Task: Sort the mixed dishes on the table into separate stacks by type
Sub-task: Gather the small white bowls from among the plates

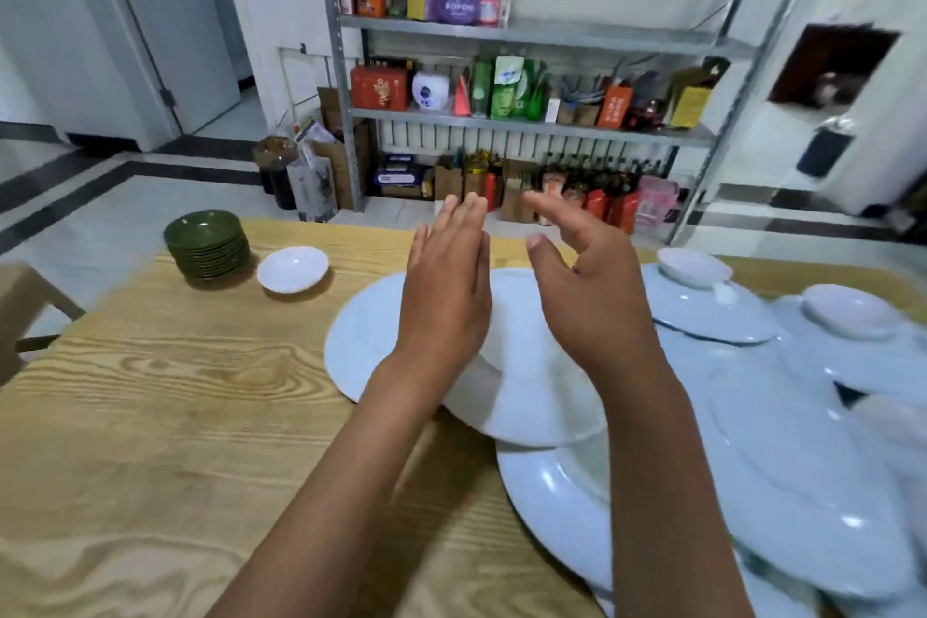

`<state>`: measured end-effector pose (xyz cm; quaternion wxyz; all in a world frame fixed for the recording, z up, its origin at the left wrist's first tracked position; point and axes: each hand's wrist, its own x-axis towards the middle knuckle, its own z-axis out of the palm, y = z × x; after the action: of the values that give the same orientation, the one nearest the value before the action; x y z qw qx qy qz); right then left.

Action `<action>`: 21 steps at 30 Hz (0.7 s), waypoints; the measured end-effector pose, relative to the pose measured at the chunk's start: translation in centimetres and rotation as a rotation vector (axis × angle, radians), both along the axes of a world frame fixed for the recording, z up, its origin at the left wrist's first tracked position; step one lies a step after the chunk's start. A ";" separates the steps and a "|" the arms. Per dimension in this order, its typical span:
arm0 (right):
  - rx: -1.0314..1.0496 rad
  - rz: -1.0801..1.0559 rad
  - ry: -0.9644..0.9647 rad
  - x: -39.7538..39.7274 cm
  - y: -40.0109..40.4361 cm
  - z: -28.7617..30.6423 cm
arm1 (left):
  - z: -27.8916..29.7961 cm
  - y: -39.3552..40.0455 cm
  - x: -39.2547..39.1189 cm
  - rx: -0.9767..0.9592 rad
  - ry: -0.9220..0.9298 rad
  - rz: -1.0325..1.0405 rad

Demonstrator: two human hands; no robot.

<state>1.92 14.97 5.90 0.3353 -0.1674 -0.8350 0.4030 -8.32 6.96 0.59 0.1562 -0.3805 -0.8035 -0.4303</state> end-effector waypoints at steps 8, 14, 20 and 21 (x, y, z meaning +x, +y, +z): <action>-0.085 -0.418 0.012 14.8 7.0 -1.4 | 2.1 8.0 13.5 0.123 -0.294 -0.406; -0.181 -0.717 -0.090 24.1 9.8 -5.9 | 1.2 10.3 18.2 -0.051 -0.273 -0.579; -0.363 -0.754 -0.283 28.8 11.6 -7.5 | -0.1 9.8 20.4 -0.146 -0.248 -0.635; -0.367 -0.721 -0.309 29.0 11.7 -7.4 | -0.2 9.7 20.7 -0.158 -0.239 -0.645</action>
<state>30.93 26.65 -1.45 0.2904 -0.5634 -0.6780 0.3722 12.39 16.70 0.42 -0.1129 -0.5727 -0.6852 -0.4356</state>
